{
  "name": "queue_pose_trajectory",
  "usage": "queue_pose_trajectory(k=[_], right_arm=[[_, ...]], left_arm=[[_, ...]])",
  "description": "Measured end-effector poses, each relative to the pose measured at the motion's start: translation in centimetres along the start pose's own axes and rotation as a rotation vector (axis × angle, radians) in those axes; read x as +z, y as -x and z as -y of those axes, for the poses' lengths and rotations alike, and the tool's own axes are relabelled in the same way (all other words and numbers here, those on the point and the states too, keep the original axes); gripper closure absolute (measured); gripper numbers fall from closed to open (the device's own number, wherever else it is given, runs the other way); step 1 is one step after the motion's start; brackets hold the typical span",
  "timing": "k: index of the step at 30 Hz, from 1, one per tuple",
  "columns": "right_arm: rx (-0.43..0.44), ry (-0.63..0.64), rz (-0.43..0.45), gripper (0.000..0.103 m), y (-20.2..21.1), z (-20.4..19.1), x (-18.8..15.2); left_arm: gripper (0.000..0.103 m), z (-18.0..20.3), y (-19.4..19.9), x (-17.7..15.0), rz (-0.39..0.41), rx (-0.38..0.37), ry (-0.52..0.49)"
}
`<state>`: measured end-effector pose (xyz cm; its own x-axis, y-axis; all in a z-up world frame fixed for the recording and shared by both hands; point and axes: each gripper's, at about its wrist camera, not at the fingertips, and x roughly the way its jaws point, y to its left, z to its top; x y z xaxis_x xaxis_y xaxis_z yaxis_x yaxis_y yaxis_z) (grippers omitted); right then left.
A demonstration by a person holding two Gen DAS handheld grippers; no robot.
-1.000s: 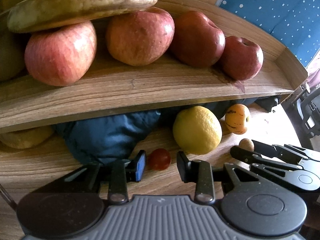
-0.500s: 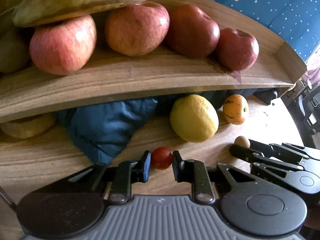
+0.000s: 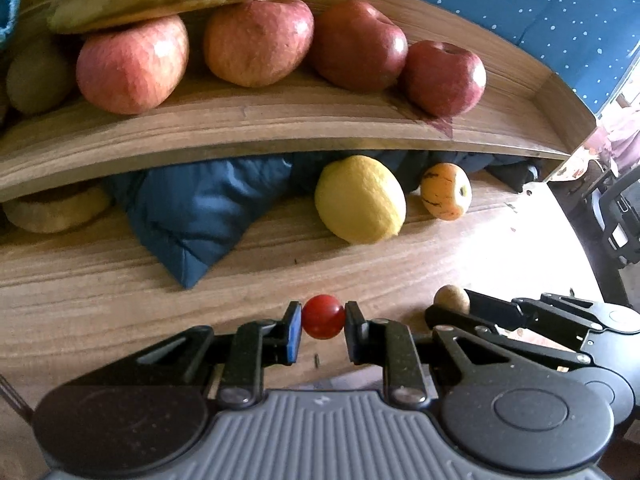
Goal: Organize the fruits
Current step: 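Carry the kiwi and cherry tomato over the steel tray with both grippers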
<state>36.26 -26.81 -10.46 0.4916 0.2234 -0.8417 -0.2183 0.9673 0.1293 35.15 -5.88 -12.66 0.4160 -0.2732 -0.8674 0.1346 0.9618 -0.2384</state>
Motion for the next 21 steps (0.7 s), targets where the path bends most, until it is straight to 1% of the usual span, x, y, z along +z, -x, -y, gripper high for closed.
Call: queue_pose_trajectory(k=[9, 21], right_arm=[[0.03, 0.021, 0.02, 0.075, 1.7, 0.0, -0.6], [0.083, 0.064, 0.023, 0.075, 4.4, -0.5, -3.3]], left_arm=[[0.079, 0.7, 1.7, -1.7, 0.011, -0.002, 0.008], [0.079, 1.8, 3.5, -4.5, 0.025, 0.002, 0.032]])
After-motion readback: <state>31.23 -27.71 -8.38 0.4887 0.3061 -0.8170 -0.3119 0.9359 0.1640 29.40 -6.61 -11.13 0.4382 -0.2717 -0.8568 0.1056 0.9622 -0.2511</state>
